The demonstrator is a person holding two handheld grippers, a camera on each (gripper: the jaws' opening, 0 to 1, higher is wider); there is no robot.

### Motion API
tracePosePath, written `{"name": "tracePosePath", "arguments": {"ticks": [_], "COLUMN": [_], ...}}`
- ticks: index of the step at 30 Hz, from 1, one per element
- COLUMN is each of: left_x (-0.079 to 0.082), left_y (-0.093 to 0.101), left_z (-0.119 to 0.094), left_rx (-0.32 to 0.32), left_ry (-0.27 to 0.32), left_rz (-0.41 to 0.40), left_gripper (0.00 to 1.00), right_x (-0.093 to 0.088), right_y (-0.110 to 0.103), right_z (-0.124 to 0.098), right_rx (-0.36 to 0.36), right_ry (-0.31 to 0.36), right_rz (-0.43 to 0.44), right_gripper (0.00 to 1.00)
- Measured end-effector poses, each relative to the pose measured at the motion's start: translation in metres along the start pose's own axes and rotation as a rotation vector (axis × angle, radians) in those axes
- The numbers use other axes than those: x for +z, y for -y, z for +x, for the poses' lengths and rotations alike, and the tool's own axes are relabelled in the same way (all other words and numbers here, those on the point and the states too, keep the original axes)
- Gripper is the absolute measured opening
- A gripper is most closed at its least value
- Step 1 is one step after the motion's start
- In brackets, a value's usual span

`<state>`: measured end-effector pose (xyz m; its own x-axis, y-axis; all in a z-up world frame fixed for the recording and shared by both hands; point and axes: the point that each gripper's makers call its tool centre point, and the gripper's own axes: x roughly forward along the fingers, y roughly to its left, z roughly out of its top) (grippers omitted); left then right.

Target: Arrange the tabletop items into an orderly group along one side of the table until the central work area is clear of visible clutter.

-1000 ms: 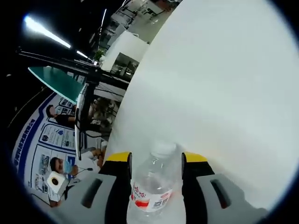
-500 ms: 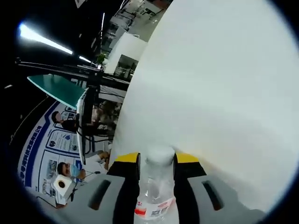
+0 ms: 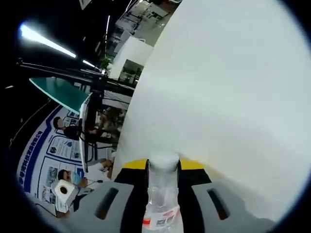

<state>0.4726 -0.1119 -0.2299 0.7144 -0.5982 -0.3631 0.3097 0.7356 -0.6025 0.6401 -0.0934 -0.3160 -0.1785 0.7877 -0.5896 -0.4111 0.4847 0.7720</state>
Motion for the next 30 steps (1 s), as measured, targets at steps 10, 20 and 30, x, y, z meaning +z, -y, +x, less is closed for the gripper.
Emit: {"name": "tracePosePath", "arguments": {"ticks": [10, 20, 30], "left_x": [0.010, 0.024, 0.026], "left_y": [-0.015, -0.031, -0.034], "left_z": [0.019, 0.046, 0.068], "left_rx": [-0.012, -0.040, -0.076], "left_ry": [-0.006, -0.001, -0.019], "left_rz": [0.019, 0.020, 0.013], "left_gripper": [0.91, 0.89, 0.88], "right_x": [0.001, -0.003, -0.006], "right_y": [-0.012, -0.030, -0.041], "right_z": [-0.009, -0.019, -0.027], "right_rx": [-0.004, -0.011, -0.017], "right_ry": [0.041, 0.086, 0.114], "right_rz": [-0.071, -0.144, -0.183], "right_gripper": [0.19, 0.19, 0.19]}}
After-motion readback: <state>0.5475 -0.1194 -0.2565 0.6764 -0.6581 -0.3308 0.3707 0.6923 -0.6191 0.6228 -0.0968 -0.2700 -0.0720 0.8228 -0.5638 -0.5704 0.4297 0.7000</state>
